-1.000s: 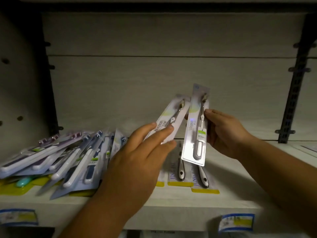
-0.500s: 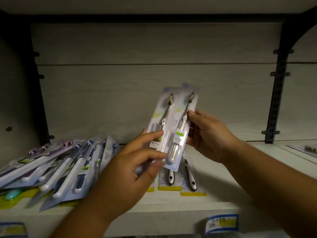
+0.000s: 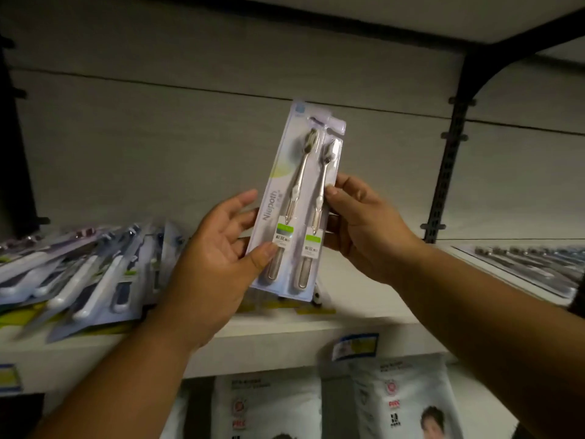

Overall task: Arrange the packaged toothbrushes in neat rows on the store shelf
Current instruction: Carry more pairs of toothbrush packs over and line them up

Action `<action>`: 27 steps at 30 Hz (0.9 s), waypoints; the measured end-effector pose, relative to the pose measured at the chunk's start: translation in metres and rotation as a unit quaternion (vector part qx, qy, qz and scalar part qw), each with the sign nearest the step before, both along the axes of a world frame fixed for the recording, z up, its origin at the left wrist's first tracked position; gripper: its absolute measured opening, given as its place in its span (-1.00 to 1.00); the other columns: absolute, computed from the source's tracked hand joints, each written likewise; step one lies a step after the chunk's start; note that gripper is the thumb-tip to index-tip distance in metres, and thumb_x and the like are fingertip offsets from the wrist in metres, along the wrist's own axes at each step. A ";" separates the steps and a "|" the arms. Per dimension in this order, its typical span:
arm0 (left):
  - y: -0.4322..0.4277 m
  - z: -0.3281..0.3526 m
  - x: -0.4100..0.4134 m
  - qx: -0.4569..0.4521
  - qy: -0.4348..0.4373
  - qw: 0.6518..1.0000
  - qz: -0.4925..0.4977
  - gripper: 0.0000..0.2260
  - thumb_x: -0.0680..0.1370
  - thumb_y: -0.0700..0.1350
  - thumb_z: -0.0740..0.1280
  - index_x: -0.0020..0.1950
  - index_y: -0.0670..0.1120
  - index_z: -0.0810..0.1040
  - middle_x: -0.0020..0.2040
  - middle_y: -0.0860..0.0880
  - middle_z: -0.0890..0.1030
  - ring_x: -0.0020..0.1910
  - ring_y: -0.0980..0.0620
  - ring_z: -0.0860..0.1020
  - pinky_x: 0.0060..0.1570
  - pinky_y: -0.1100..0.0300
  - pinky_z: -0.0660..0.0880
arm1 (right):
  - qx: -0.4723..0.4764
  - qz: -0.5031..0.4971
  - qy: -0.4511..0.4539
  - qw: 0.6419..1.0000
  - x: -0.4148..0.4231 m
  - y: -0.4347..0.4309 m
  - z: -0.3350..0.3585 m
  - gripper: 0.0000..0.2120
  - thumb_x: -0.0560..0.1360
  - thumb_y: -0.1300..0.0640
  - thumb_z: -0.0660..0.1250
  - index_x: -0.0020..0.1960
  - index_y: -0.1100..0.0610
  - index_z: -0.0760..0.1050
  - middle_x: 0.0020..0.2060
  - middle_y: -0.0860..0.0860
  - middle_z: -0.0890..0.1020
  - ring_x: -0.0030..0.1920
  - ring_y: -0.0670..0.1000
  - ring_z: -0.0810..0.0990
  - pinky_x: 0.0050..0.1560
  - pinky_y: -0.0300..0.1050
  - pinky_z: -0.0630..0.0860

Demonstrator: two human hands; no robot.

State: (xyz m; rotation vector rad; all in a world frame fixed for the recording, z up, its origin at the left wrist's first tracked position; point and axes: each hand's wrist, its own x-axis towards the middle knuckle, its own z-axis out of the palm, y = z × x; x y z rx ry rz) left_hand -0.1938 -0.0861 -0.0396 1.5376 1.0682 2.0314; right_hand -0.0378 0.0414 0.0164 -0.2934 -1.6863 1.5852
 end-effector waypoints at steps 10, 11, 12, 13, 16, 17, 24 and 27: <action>0.011 0.006 0.112 0.003 0.045 0.998 -0.036 -0.47 0.41 -0.19 0.42 0.34 0.11 0.43 0.19 0.05 0.67 0.16 0.03 0.66 -0.01 0.22 0.61 | 0.019 -0.083 0.031 0.996 0.131 -0.016 -0.002 -0.79 0.69 0.13 0.17 0.28 0.15 0.45 -0.02 0.13 0.70 0.03 0.19 0.72 0.08 0.15 0.66; 0.013 0.005 0.128 0.006 0.045 0.998 -0.037 -0.49 0.41 -0.20 0.42 0.33 0.09 0.44 0.19 0.04 0.67 0.16 0.03 0.66 -0.01 0.23 0.61 | 0.021 -0.103 0.037 0.994 0.149 -0.016 -0.004 -0.79 0.69 0.13 0.18 0.28 0.15 0.45 -0.04 0.12 0.71 0.03 0.19 0.72 0.07 0.15 0.67; 0.016 0.004 0.145 0.009 0.041 0.998 -0.040 -0.50 0.42 -0.23 0.41 0.32 0.07 0.45 0.18 0.03 0.67 0.15 0.02 0.66 -0.01 0.23 0.61 | 0.024 -0.122 0.043 0.991 0.169 -0.016 -0.005 -0.79 0.69 0.13 0.18 0.28 0.16 0.46 -0.06 0.11 0.71 0.03 0.18 0.73 0.05 0.14 0.67; 0.019 0.002 0.162 0.012 0.032 0.999 -0.042 -0.52 0.43 -0.26 0.41 0.31 0.04 0.45 0.17 0.02 0.67 0.15 0.02 0.66 -0.02 0.24 0.61 | 0.027 -0.140 0.049 0.989 0.189 -0.016 -0.006 -0.79 0.69 0.13 0.18 0.27 0.16 0.46 -0.06 0.10 0.71 0.03 0.18 0.73 0.03 0.13 0.68; 0.025 -0.001 0.212 0.022 0.006 0.999 -0.038 -0.52 0.43 -0.28 0.40 0.32 -0.01 0.44 0.16 -0.01 0.68 0.15 0.02 0.66 -0.01 0.25 0.60 | 0.040 -0.197 0.069 0.977 0.258 -0.012 -0.008 -0.79 0.69 0.13 0.20 0.26 0.17 0.49 -0.05 0.12 0.70 -0.02 0.15 0.73 -0.04 0.05 0.68; 0.027 -0.002 0.229 0.024 -0.003 0.999 -0.035 -0.52 0.46 -0.32 0.40 0.33 -0.03 0.43 0.16 0.00 0.68 0.15 0.02 0.66 -0.01 0.25 0.59 | 0.046 -0.213 0.077 0.973 0.282 -0.010 -0.008 -0.81 0.69 0.14 0.20 0.25 0.17 0.49 -0.10 0.10 0.70 -0.08 0.10 0.73 -0.10 -0.01 0.67; 0.035 -0.004 0.339 0.038 -0.046 0.998 -0.008 -0.54 0.56 -0.41 0.31 0.34 0.01 0.40 0.22 0.00 0.66 0.21 0.01 0.63 0.04 0.17 0.61 | 0.035 -0.250 0.117 0.961 0.433 0.001 -0.005 -0.86 0.69 0.15 0.21 0.18 0.11 0.50 -0.11 0.07 0.68 -0.13 0.06 0.71 -0.16 -0.06 0.66; 0.036 -0.007 0.371 0.038 -0.065 0.997 0.002 -0.56 0.57 -0.41 0.28 0.33 0.03 0.40 0.21 -0.01 0.67 0.21 -0.02 0.63 0.10 0.07 0.61 | 0.013 -0.253 0.134 0.958 0.477 0.008 -0.008 -0.87 0.68 0.14 0.22 0.19 0.10 0.50 -0.07 0.08 0.69 -0.10 0.08 0.71 -0.14 -0.02 0.67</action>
